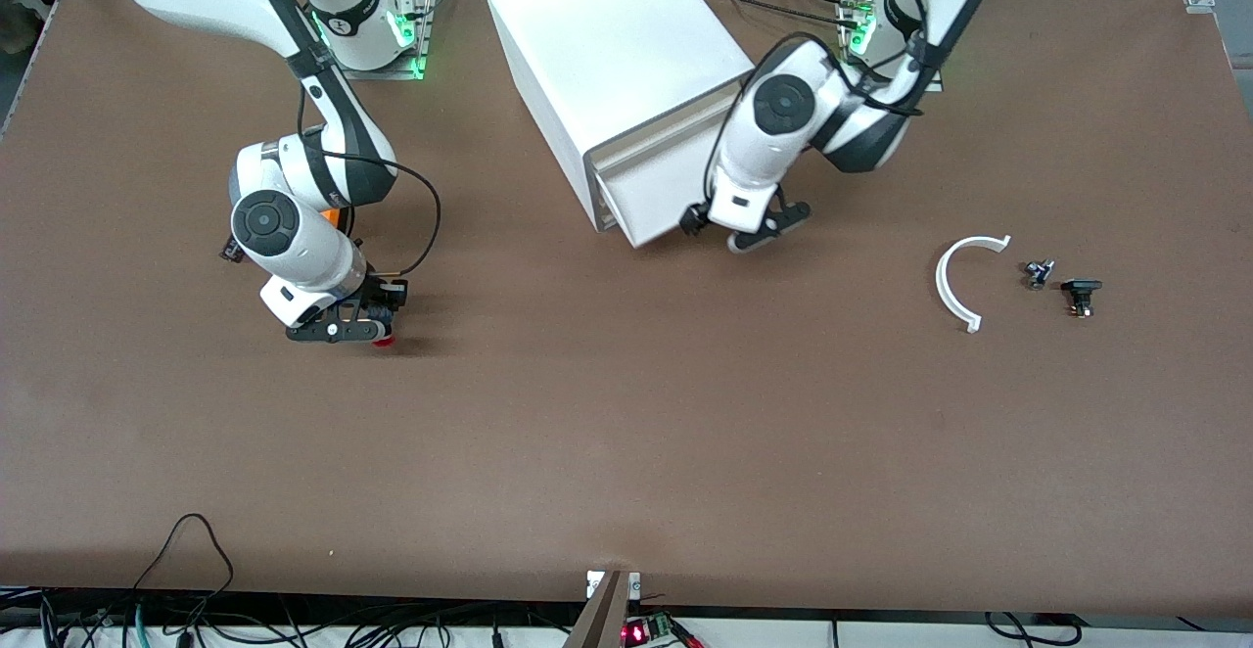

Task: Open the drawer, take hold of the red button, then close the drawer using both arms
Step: 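Place the button on the table while the left gripper pushes the drawer shut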

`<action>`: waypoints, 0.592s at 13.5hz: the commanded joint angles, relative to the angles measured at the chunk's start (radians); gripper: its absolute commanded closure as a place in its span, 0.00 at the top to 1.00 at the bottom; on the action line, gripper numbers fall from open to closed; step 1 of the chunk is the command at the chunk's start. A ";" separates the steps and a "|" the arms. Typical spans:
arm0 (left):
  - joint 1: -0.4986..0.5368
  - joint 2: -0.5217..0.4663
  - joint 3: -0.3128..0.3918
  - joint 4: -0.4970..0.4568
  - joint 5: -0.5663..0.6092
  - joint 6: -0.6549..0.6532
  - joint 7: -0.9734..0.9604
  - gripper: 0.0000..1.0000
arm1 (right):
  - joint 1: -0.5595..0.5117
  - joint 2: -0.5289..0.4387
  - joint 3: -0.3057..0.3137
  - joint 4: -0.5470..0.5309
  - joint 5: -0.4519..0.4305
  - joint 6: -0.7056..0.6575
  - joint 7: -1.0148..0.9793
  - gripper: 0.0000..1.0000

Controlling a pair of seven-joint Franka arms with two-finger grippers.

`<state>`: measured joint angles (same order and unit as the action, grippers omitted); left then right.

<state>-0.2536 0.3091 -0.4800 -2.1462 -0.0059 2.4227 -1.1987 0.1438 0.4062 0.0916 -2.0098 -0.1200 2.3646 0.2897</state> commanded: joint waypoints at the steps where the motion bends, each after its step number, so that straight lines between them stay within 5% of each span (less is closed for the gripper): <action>1: -0.001 -0.039 -0.080 -0.037 -0.006 0.001 -0.004 1.00 | -0.020 -0.038 0.019 0.023 0.006 -0.069 0.014 1.00; 8: 0.011 -0.068 -0.114 -0.038 -0.008 -0.002 -0.005 1.00 | -0.018 -0.041 0.025 0.305 0.022 -0.392 0.008 1.00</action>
<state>-0.2591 0.2964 -0.5884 -2.1651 -0.0059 2.4235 -1.2070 0.1418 0.3609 0.0971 -1.7826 -0.1126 2.0570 0.2932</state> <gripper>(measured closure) 0.000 0.000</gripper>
